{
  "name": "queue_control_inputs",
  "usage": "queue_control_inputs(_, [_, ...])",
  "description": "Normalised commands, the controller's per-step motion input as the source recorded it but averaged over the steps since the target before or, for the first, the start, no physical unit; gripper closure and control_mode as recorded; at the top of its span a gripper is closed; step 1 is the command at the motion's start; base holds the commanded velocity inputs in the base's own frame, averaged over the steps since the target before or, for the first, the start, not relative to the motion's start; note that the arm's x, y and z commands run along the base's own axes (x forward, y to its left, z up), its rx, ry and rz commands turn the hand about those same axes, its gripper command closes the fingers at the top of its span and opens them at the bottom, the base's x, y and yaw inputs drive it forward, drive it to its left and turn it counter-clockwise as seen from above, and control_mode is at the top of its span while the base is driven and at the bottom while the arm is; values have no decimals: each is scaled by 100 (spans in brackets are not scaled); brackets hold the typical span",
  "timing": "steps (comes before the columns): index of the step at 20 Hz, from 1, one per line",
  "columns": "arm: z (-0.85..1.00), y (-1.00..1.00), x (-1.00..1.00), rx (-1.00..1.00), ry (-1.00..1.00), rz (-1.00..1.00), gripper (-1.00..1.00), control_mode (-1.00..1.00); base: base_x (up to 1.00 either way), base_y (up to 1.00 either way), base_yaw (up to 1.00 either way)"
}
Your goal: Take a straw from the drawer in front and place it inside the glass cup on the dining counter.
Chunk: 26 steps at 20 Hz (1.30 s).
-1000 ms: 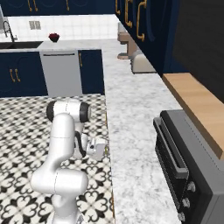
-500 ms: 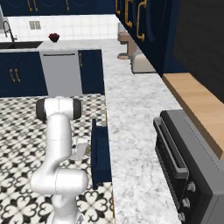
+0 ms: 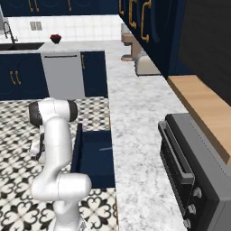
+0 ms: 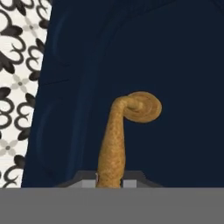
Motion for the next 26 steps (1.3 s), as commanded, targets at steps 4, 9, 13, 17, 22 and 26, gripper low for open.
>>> queue_control_inputs(4, [0, 89, -13, 30, 24, 12, -100, -100, 0, 0, 0])
queue_control_inputs(9, [47, 21, -25, 46, 16, 5, -100, -100, 0, 0, 0])
queue_control_inputs(13, [100, -13, -33, 52, 1, 1, -100, -100, 0, 0, 0])
queue_control_inputs(17, [100, -78, -8, 48, 2, 0, -100, -100, 0, 0, 0])
queue_control_inputs(22, [72, -98, 32, 23, 3, -2, -100, -100, 0, 0, 0])
queue_control_inputs(26, [26, -71, 71, 9, 16, -7, -100, -100, 0, 0, 0])
